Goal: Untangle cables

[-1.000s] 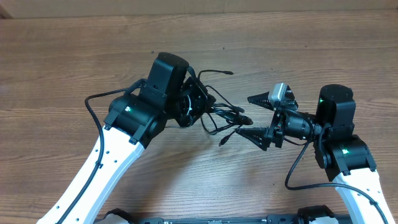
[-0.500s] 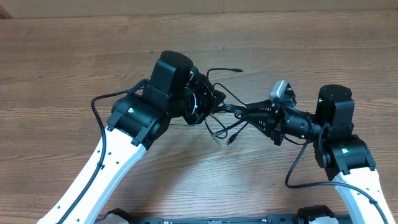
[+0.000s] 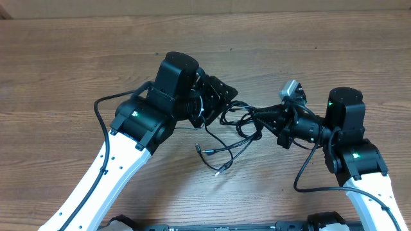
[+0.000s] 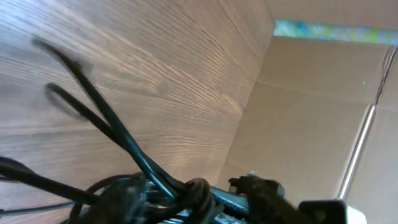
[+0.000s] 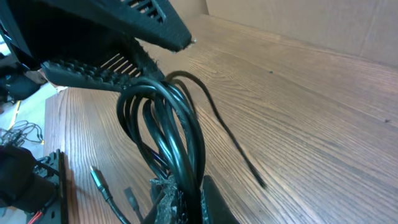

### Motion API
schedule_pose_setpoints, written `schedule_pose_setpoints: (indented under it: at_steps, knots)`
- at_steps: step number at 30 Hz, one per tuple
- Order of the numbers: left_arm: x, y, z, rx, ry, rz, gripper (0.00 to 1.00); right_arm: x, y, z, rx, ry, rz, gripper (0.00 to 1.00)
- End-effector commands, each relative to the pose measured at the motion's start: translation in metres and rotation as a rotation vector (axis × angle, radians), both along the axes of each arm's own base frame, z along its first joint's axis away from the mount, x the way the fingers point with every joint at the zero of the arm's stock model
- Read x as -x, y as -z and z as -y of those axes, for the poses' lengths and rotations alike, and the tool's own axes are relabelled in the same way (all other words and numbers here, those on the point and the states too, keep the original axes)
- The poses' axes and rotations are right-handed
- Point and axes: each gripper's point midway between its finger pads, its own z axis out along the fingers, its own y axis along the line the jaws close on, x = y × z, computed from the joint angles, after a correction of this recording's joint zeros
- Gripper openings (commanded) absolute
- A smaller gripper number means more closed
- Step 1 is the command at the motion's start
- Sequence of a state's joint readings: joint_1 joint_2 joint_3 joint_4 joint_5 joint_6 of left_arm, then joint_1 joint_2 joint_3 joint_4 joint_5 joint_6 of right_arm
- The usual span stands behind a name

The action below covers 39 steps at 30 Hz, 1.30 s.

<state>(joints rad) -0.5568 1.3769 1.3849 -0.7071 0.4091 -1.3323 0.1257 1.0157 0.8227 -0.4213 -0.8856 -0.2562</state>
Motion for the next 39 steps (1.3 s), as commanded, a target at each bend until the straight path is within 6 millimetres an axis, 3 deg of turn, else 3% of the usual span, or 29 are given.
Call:
schedule_pose_setpoints:
  at_steps: [1, 7, 10, 14, 16, 18, 23, 26, 34, 39]
  knots:
    - [-0.006, -0.008, -0.004, -0.117, 0.113, 0.211, 0.58, -0.003, -0.004, 0.001, -0.018, 0.026, -0.029, 0.04]
    - [-0.008, -0.004, -0.008, -0.263, 0.269, 0.406, 0.68, -0.003, -0.004, 0.001, -0.033, 0.038, -0.058, 0.04]
    - [-0.006, 0.002, -0.013, -0.302, 0.279, 0.401, 0.56, -0.003, -0.004, 0.001, -0.052, 0.053, -0.095, 0.04]
    - [-0.002, 0.013, -0.021, -0.344, 0.272, 0.358, 0.30, -0.003, -0.003, 0.002, -0.075, 0.076, -0.144, 0.04]
    - [0.002, 0.018, -0.024, -0.356, 0.279, 0.330, 0.30, -0.005, -0.003, 0.003, -0.090, 0.101, -0.178, 0.04]
    - [0.007, 0.024, -0.027, -0.370, 0.288, 0.297, 0.33, -0.008, -0.003, 0.004, -0.110, 0.138, -0.218, 0.04]
    - [0.017, 0.030, -0.029, -0.370, 0.311, 0.253, 0.50, -0.011, -0.007, 0.004, -0.154, 0.166, -0.267, 0.04]
    - [0.021, 0.029, -0.024, -0.343, 0.334, 0.244, 0.67, -0.012, -0.009, 0.004, -0.182, 0.181, -0.300, 0.04]
    - [0.021, 0.028, -0.023, -0.314, 0.289, 0.202, 0.75, -0.001, -0.027, -0.007, -0.268, 0.091, -0.339, 0.04]
    - [0.021, 0.026, -0.021, -0.296, 0.278, 0.195, 0.67, -0.001, -0.032, -0.008, -0.292, 0.080, -0.348, 0.04]
